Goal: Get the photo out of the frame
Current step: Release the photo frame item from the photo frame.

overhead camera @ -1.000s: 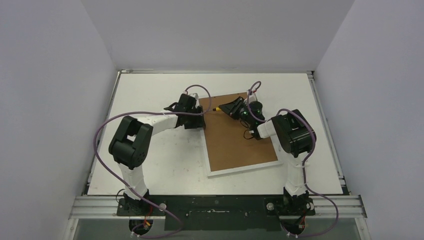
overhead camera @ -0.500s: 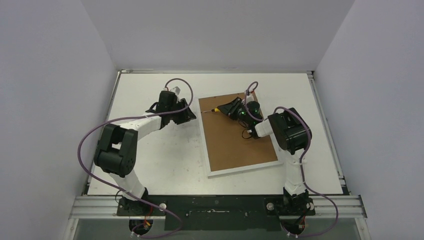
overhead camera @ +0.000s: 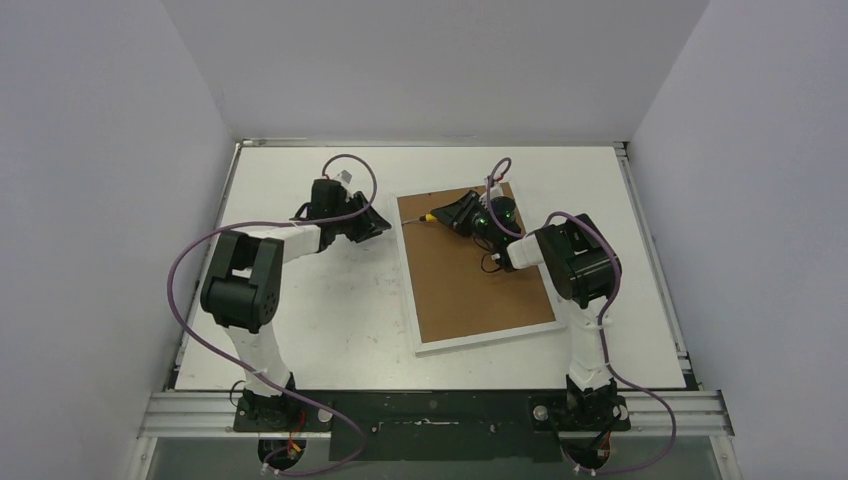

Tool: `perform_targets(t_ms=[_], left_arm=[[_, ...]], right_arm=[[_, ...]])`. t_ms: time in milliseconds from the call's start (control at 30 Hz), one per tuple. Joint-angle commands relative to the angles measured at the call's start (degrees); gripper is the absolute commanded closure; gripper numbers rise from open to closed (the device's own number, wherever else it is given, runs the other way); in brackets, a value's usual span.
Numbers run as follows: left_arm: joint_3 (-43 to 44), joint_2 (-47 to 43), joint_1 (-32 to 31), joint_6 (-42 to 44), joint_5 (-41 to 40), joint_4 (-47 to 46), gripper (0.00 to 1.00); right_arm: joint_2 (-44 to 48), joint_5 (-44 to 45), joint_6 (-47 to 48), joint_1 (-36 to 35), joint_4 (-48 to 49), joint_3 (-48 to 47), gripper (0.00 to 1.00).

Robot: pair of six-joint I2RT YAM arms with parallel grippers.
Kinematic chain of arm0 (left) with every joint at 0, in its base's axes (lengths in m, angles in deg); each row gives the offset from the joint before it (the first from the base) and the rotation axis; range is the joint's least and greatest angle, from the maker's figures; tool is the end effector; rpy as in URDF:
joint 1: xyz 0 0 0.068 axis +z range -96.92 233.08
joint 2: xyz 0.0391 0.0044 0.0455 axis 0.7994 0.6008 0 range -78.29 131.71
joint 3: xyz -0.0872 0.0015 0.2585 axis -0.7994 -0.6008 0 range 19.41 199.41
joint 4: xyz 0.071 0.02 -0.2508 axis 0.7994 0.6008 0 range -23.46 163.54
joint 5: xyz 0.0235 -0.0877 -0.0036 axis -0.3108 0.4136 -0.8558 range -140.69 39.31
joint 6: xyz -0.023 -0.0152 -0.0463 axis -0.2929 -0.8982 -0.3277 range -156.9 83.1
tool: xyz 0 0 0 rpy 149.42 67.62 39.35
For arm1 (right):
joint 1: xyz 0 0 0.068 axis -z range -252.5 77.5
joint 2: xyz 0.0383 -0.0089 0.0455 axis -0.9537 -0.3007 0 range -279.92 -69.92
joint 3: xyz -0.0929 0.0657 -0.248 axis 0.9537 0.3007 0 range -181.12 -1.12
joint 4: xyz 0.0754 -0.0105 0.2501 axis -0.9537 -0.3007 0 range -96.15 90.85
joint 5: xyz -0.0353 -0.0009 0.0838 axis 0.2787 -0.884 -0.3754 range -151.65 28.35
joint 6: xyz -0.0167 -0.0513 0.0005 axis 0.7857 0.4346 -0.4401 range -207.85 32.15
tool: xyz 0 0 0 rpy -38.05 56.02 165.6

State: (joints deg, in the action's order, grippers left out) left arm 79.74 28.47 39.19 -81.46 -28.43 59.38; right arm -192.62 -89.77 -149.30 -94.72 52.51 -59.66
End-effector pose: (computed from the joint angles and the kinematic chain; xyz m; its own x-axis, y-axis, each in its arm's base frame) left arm 0.3765 -0.1070 0.1626 -0.7935 -0.4727 -0.3834 -0.0698 0.6965 -0.7142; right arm 0.3883 0.1766 0.1185 -0.7629 0.5252 -0.3770 -0.1870 0.3790 0.9063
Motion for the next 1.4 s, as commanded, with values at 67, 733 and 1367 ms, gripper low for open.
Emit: perform_targets(t_ms=[67,733,1367], left_arm=[[3.65,1.22,0.54,-0.55,2.05,-3.92,0.68],[7.19,6.3,-0.43,-1.08,3.12,-4.31,0.71],[10.24,10.41,-0.6,-1.8,4.69,-4.44,0.77]], right_arm=[[-0.9,-1.11,-0.12,0.3,1.03,-0.78,0.95],[-1.46,-1.76,-1.13,1.21,2.83,1.11,0.95],[-3.23,-2.6,-2.52,0.41,3.14,0.14,0.95]])
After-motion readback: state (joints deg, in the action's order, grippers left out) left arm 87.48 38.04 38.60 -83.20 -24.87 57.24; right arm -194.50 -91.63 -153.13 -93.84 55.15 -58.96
